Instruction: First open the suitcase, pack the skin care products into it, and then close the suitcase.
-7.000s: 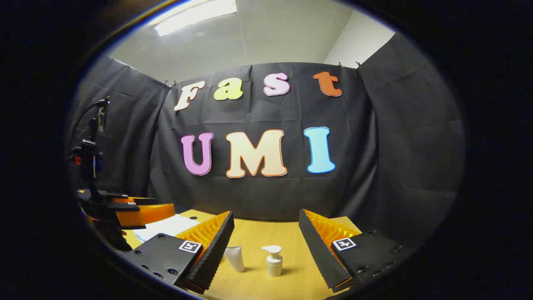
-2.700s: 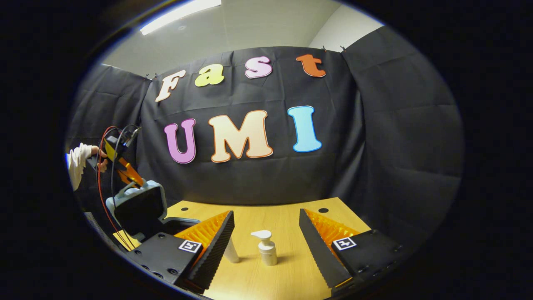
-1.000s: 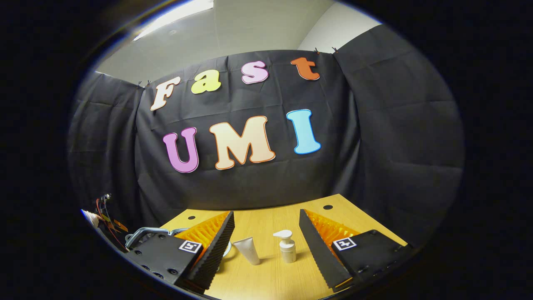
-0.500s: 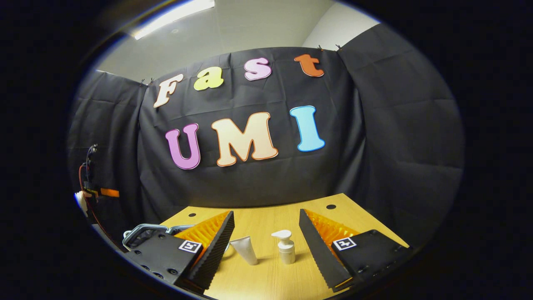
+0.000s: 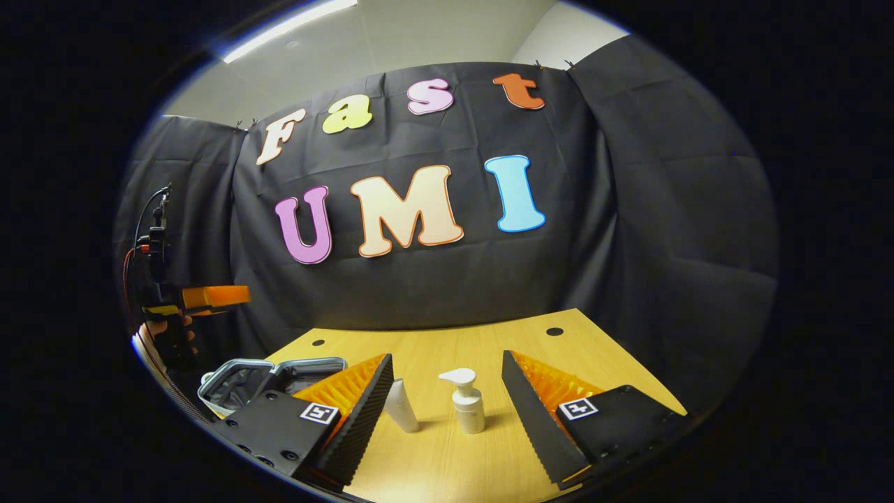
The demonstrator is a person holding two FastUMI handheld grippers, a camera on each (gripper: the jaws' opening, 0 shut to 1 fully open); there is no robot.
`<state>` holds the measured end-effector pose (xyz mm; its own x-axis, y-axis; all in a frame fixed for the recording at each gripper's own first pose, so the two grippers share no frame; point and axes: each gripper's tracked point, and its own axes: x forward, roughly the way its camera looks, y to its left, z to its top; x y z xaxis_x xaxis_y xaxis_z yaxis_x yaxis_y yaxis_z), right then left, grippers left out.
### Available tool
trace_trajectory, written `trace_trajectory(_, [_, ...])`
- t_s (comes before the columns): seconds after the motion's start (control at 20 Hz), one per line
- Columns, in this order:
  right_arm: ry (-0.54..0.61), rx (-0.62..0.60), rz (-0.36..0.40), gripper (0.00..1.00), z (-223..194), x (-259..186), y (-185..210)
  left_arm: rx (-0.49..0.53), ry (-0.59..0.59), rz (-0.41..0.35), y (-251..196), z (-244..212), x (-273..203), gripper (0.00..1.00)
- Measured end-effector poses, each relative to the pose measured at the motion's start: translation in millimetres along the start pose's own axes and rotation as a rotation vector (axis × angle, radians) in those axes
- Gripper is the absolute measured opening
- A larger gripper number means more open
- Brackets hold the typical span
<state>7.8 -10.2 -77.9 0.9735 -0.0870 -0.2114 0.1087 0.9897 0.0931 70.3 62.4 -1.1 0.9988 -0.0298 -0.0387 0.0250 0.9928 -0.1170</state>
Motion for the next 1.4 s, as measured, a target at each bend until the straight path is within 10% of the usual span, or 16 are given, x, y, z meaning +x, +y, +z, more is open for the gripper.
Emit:
trace_trajectory(0.4, [0.056,0.038,0.016,0.98,-43,36,-5,0.030,0.174,-0.183,-116,-127,77,0.94])
trace_trajectory(1.2, [0.213,-0.071,0.091,0.96,-160,141,-17,-0.154,0.434,-0.041,-109,-304,144,0.88])
trace_trajectory(1.4, [0.248,-0.079,0.115,0.98,-178,156,-15,-0.161,0.477,0.002,-97,-318,151,0.55])
